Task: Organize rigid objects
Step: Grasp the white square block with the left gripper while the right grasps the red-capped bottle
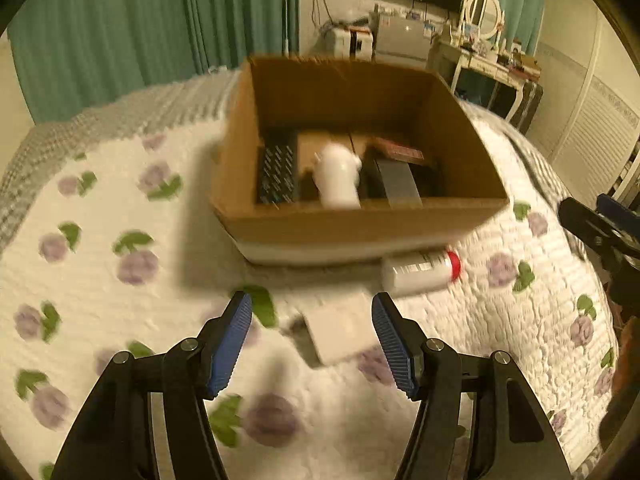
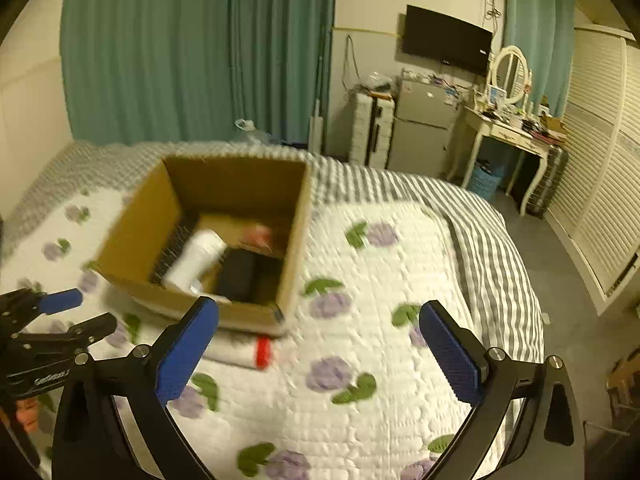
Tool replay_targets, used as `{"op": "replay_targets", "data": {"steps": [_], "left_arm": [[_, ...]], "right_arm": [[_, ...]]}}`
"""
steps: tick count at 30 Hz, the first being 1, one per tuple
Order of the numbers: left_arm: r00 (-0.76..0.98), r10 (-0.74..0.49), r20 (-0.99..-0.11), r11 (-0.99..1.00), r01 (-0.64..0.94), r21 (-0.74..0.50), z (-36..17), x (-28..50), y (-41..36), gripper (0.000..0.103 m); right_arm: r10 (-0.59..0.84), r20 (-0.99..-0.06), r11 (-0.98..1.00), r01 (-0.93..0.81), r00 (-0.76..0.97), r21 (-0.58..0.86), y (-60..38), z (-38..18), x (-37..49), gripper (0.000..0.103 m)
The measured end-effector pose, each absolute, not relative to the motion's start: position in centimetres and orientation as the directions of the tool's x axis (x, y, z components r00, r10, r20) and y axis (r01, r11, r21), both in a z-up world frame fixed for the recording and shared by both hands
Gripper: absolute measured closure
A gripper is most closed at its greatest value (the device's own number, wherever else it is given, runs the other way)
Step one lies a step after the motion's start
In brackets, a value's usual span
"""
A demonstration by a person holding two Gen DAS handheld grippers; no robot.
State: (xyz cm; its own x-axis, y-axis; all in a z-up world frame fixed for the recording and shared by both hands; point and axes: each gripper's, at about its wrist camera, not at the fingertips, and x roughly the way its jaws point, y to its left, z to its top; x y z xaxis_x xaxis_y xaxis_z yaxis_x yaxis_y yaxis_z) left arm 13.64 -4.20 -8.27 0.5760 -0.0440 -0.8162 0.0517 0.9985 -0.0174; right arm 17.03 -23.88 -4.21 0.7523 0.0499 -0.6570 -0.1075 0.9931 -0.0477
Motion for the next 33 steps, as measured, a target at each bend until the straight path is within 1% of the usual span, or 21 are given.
{"op": "replay_targets", "data": {"steps": [4, 7, 12, 15, 16, 17, 18, 20, 22, 26, 30, 33], "left_arm": [[0.526, -0.056, -0.849, 0.998, 0.053, -0.033, -10.9, 13.6, -6.0, 0.038], [0.493, -0.038, -0.869, 0.999, 0.042, -0.019, -12.6, 14.2, -6.9, 0.038], [0.469, 0.033, -0.882, 0.999, -0.018, 0.028, -14.5, 15.8, -7.2, 0.038], [0.452, 0.032, -0.892, 0.999, -0.042, 0.015, -15.7, 16.5, -6.9, 0.038], [0.458, 0.023, -0.889, 0.999, -0.049, 0.000, -15.8, 16.4, -6.7, 0.039], [0.470, 0.005, -0.883, 0.998, -0.054, -0.023, -15.8, 16.2, -6.3, 0.040], [0.480, -0.005, -0.877, 0.998, -0.057, -0.037, -15.8, 15.9, -6.0, 0.049], [0.489, -0.036, -0.871, 0.996, -0.051, -0.070, -15.4, 15.3, -5.3, 0.049], [0.501, -0.041, -0.865, 0.996, -0.052, -0.077, -14.9, 14.6, -4.7, 0.049], [0.545, -0.019, -0.838, 0.997, -0.056, -0.059, -13.1, 13.4, -3.2, 0.051], [0.567, 0.027, -0.823, 0.998, -0.063, -0.011, -12.2, 13.0, -1.2, 0.053], [0.572, 0.014, -0.820, 0.998, -0.056, -0.022, -11.9, 13.2, 0.1, 0.053]], "right_arm": [[0.063, -0.698, 0.996, -0.084, 0.713, 0.004, -25.1, -7.3, 17.9, 0.002], [0.062, -0.712, 0.997, -0.080, 0.700, 0.008, -25.1, -8.8, 18.4, 0.002], [0.079, -0.710, 0.995, -0.094, 0.700, 0.018, -25.0, -9.5, 18.8, 0.002], [0.086, -0.711, 0.996, -0.085, 0.698, 0.038, -25.2, -9.9, 19.0, 0.002], [0.088, -0.712, 0.996, -0.081, 0.696, 0.044, -25.2, -9.9, 19.1, 0.002], [0.090, -0.713, 0.996, -0.077, 0.695, 0.050, -25.3, -10.0, 19.1, 0.002], [0.094, -0.717, 0.995, -0.077, 0.691, 0.056, -25.3, -10.2, 19.2, 0.002], [0.104, -0.722, 0.994, -0.085, 0.684, 0.063, -25.1, -10.6, 19.4, 0.002], [0.117, -0.730, 0.993, -0.100, 0.673, 0.067, -24.4, -11.1, 19.6, 0.002], [0.152, -0.754, 0.986, -0.154, 0.640, 0.068, -21.8, -12.2, 20.1, 0.002], [0.189, -0.769, 0.977, -0.196, 0.610, 0.084, -19.2, -13.3, 20.5, 0.002], [0.202, -0.783, 0.974, -0.208, 0.589, 0.094, -17.8, -14.3, 21.0, 0.002]]}}
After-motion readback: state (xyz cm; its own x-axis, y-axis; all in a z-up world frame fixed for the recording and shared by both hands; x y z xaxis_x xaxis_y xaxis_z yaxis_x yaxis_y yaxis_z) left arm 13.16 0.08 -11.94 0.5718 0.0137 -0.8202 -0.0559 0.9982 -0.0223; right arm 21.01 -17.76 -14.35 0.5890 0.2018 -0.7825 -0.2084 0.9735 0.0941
